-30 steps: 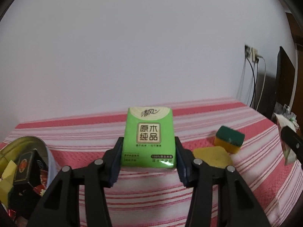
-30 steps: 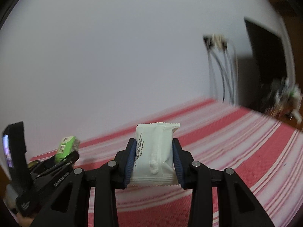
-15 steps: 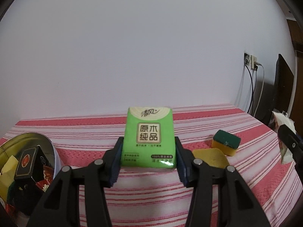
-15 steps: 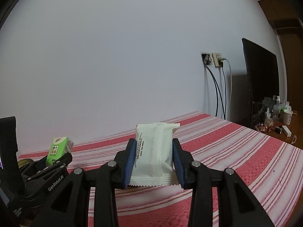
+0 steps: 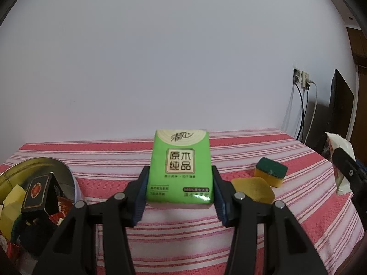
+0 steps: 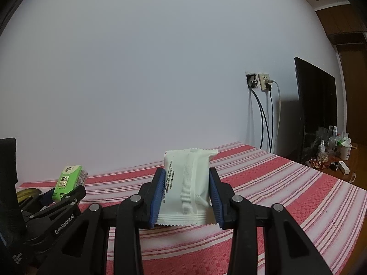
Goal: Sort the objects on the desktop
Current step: 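Lift the green tissue pack and white packet toward the tin with both grippers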
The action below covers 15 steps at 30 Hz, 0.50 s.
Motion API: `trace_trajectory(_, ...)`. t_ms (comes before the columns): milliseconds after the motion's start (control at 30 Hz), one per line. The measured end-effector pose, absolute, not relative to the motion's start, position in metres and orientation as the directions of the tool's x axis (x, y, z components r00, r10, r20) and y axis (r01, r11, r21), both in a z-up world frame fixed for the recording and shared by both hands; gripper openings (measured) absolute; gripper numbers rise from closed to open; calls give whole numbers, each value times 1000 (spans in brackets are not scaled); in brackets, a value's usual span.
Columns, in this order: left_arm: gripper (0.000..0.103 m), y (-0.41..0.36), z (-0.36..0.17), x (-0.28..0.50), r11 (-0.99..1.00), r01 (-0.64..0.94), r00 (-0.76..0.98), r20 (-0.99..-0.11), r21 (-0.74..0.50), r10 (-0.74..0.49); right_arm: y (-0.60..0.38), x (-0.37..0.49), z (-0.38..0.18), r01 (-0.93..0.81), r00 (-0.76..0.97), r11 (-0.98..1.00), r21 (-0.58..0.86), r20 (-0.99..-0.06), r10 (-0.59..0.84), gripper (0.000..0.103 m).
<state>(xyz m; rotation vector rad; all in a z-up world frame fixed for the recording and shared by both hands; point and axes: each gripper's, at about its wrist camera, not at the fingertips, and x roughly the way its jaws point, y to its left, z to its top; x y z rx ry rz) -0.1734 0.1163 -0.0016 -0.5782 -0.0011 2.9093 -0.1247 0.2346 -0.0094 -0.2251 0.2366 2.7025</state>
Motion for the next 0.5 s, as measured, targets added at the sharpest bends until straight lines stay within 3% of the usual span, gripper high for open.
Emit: trace_trajectory(500,49,95,2,-144,-985,-165,-926,-337,-50,172,207,-122,-10,-365,-924,-923,123,-170,343,41)
